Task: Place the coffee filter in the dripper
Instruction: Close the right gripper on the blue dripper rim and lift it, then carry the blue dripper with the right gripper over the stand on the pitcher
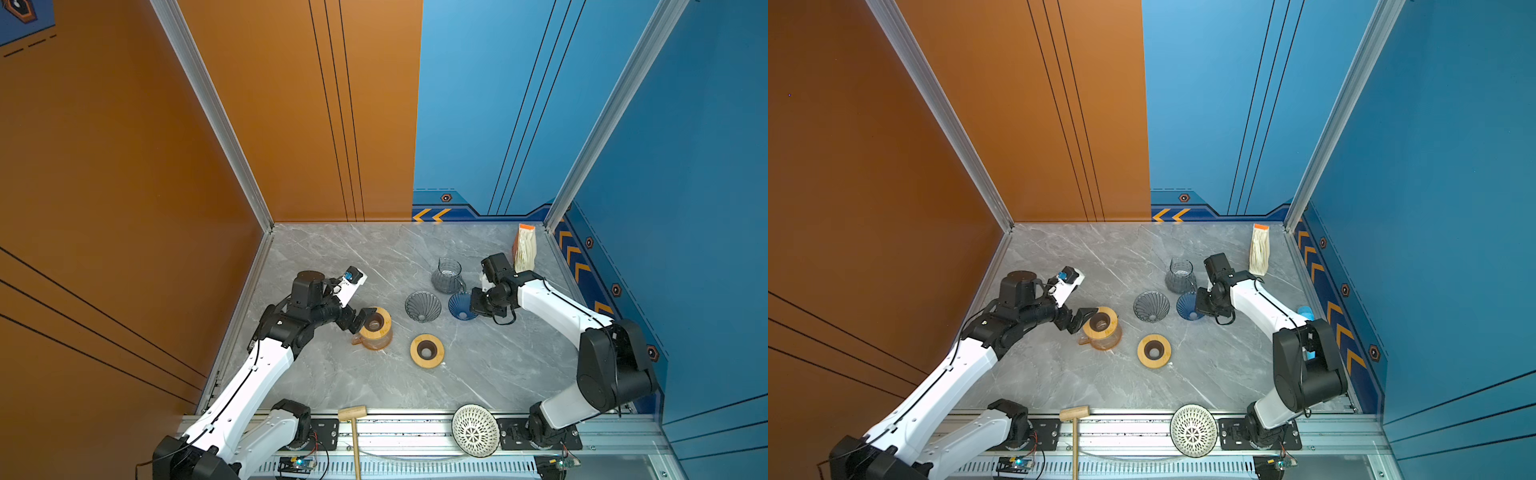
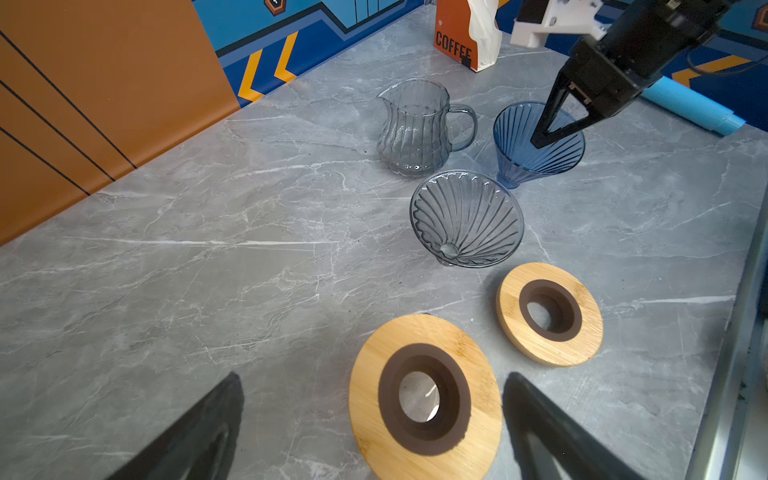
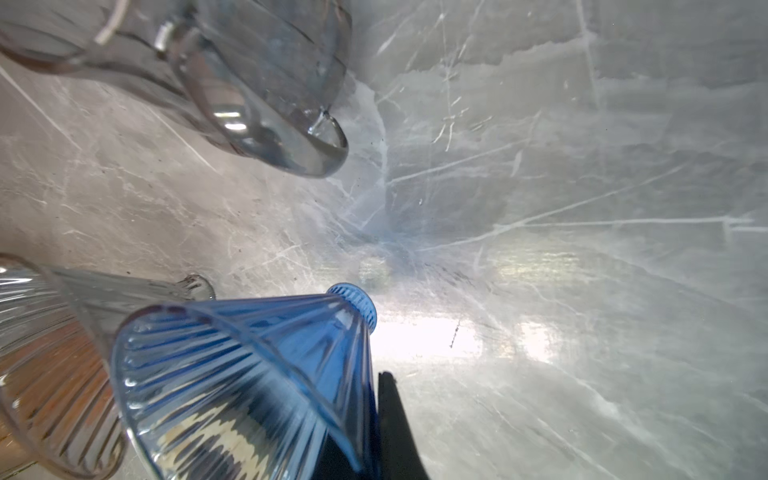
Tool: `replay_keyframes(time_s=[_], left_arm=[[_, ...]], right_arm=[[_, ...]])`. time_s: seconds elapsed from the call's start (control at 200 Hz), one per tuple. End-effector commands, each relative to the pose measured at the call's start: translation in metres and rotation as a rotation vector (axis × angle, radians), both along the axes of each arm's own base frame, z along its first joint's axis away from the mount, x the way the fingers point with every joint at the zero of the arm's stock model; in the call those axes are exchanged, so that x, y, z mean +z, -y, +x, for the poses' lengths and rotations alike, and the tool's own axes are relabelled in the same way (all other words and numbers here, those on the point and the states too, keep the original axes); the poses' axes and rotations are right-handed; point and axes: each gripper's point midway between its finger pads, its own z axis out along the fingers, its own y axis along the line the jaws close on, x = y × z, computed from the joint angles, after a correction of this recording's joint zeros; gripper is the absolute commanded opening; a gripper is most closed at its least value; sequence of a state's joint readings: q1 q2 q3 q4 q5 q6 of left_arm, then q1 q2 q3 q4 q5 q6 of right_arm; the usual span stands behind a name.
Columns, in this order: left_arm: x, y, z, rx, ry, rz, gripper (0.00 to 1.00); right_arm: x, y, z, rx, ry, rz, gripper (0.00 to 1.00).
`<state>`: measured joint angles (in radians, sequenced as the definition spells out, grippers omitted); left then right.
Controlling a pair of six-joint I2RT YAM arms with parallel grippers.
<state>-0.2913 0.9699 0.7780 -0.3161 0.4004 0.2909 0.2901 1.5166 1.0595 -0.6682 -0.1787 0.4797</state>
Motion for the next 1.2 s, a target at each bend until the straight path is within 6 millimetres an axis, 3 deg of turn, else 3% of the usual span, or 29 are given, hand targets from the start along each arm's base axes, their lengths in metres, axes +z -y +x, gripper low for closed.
replay_keyframes(time_s=[0.0,0.28,0.566,0.751,1.011,1.051,1.197], left_arm=[[0.02,-0.001,0.002,0.025,0.045,-0.024,0.98],[0.04,-0.006,0.003,0.077,0.056,-0.071,0.98],[0.051,-0.023,0.001,0.18,0.023,-0.125,0.98],[0.053,-0.038,-0.001,0.265,-0.009,-0.139,0.98],[0.055,-0.061,-0.009,0.386,0.016,-0.148,0.98],[0.055,-0.062,-0.011,0.392,0.01,-0.151,0.98],[0.051,-0.066,-0.013,0.427,-0.045,-0.177,0.98]], right_arm=[[0.028,0.0,-0.002,0.011,0.039,-0.008,0.0],[0.079,-0.028,-0.003,0.102,0.123,0.041,0.0],[0.128,-0.086,-0.006,0.233,0.217,0.13,0.0],[0.134,-0.125,-0.008,0.325,0.223,0.147,0.0],[0.125,-0.18,-0.01,0.429,0.199,0.16,0.0],[0.124,-0.197,-0.02,0.473,0.193,0.165,0.0],[0.116,-0.222,-0.029,0.525,0.171,0.165,0.0]])
